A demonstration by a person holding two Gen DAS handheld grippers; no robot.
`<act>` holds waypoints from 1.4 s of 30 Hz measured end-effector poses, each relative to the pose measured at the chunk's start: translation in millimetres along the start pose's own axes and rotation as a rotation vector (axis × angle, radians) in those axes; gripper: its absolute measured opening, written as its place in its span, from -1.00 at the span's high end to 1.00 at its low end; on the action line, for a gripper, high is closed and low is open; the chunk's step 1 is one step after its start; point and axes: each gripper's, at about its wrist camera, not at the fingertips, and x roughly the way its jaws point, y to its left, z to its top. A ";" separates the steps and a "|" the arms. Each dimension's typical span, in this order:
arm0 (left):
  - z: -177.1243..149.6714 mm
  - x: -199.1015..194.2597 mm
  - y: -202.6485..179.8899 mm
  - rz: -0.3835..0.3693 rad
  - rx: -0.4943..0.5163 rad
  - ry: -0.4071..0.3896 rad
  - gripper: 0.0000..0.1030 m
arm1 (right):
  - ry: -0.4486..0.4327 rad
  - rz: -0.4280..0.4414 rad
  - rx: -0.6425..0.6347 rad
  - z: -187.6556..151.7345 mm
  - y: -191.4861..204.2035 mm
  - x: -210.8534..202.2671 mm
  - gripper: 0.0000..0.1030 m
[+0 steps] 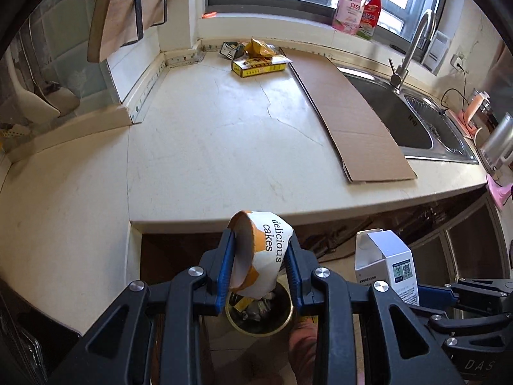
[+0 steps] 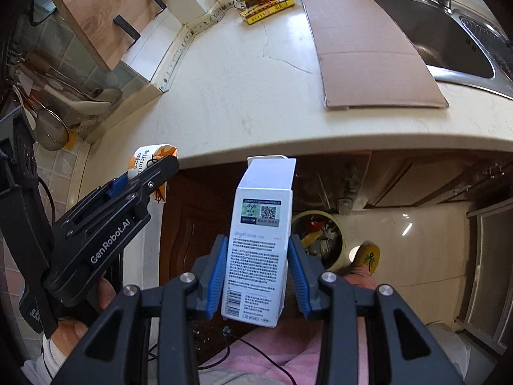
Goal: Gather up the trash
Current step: 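Carry the paper cup and white carton down over the floor bin, then open the left gripper over the bin while the right gripper releases the carton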
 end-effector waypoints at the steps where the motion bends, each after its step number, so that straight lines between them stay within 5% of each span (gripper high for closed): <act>1: -7.1 0.9 -1.9 -0.007 0.003 0.013 0.45 | 0.008 -0.011 0.002 -7.1 -0.4 1.0 0.26; 11: -57.8 36.4 -3.9 -0.033 -0.020 0.137 0.45 | 0.106 -0.052 0.039 -43.0 -25.4 42.9 0.26; 23: -152.6 161.5 17.2 -0.107 -0.148 0.349 0.45 | 0.228 0.004 0.090 -90.3 -87.8 169.0 0.26; 35: -184.3 231.5 37.0 -0.124 -0.223 0.402 0.44 | 0.297 0.050 0.171 -89.1 -123.8 277.1 0.19; 39: -184.6 236.3 43.3 -0.116 -0.268 0.399 -0.10 | 0.296 0.051 0.186 -80.0 -125.5 293.1 0.19; 42: -184.2 234.4 46.0 -0.088 -0.284 0.388 -0.18 | 0.294 0.057 0.198 -75.9 -125.0 295.1 0.19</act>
